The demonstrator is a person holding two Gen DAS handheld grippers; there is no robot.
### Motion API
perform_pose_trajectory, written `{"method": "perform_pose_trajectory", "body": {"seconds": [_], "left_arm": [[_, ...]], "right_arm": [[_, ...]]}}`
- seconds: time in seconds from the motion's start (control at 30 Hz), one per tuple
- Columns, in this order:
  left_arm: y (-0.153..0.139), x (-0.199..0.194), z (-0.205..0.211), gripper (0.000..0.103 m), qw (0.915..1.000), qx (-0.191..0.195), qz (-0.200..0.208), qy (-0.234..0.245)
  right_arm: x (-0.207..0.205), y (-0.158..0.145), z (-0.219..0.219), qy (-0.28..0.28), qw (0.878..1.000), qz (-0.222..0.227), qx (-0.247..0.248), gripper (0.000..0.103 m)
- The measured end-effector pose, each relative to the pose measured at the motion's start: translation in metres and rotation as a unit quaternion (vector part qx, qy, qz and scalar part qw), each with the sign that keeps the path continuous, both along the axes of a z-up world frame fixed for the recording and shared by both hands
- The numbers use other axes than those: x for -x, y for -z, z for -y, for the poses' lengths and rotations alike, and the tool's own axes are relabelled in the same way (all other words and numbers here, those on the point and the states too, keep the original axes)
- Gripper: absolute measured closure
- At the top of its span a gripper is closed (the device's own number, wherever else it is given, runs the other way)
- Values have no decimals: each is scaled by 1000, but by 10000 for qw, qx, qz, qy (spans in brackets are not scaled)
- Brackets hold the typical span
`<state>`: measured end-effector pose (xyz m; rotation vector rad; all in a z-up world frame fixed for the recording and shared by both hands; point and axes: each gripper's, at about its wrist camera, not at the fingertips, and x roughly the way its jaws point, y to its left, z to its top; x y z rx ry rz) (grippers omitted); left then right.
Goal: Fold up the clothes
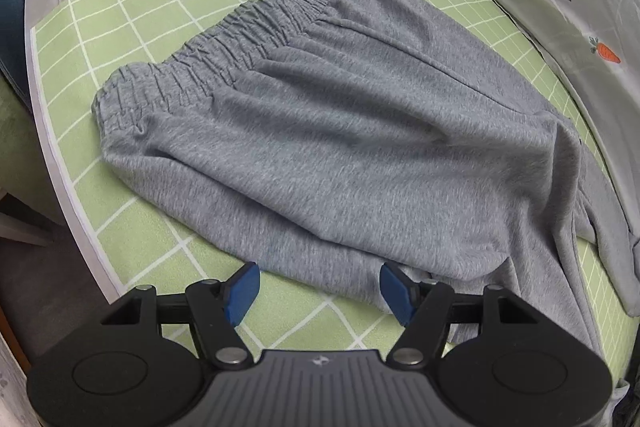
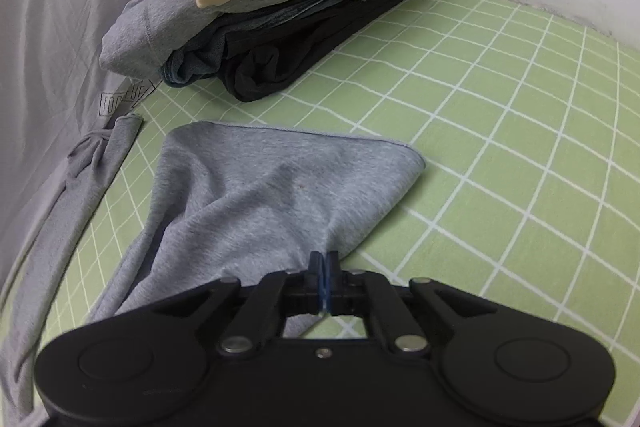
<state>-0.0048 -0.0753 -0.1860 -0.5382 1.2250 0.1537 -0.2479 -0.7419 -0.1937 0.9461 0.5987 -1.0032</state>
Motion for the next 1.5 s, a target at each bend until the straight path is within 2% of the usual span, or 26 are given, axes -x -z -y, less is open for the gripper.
{"method": "perform_pose_trajectory", "body": {"seconds": [0.07, 0.17, 0.3, 0.37, 0.43, 0.47, 0.5, 0.6, 0.73, 0.83, 0.97, 1.03, 1.13, 1.3, 1.5], "left_arm": [[3, 0, -12, 36, 9988, 352, -91, -327], [9, -4, -25, 36, 9934, 770, -332, -780], [12, -12, -33, 38, 9862, 947, -552, -1244], [11, -15, -35, 47, 9830, 856, -691, -1473], [10, -17, -38, 70, 9789, 728, -852, -1707], [11, -17, -40, 78, 9765, 698, -887, -1838], [12, -16, -43, 93, 9748, 691, -879, -1930], [15, -11, -51, 101, 9717, 766, -779, -2096], [13, -7, -51, 102, 9730, 704, -650, -2101], [5, -5, -50, 103, 9771, 417, -469, -2033], [-13, -8, -51, 103, 9838, -72, -174, -1785], [-24, -12, -52, 103, 9847, -165, -3, -1737], [-45, -19, -55, 103, 9847, -173, 299, -1707], [-86, -37, -53, 103, 9847, -107, 665, -1608], [-129, -36, -46, 103, 9834, 415, 772, -1587]], "right_arm": [[13, 4, 1, 381, 9970, 518, -434, 102], [26, 7, 1, 768, 9895, 968, -754, 102], [35, 7, 1, 1063, 9812, 1324, -920, 102], [36, 6, 2, 1135, 9787, 1427, -942, 102], [37, 6, 2, 1200, 9760, 1531, -983, 102], [37, 7, 2, 1206, 9756, 1541, -992, 102], [37, 7, 2, 1213, 9753, 1550, -1000, 102], [37, 8, 3, 1233, 9744, 1579, -1024, 102], [35, 8, 4, 1189, 9767, 1466, -1020, 102], [32, 2, 7, 1080, 9834, 1151, -900, 102], [35, -14, 12, 1041, 9862, 1069, -718, 102], [37, -22, 15, 1021, 9875, 1027, -627, 102], [40, -35, 18, 992, 9891, 971, -489, 102], [41, -64, 19, 1092, 9846, 1326, -323, 102], [48, -108, 9, 1212, 9727, 1952, -310, 102]]}}
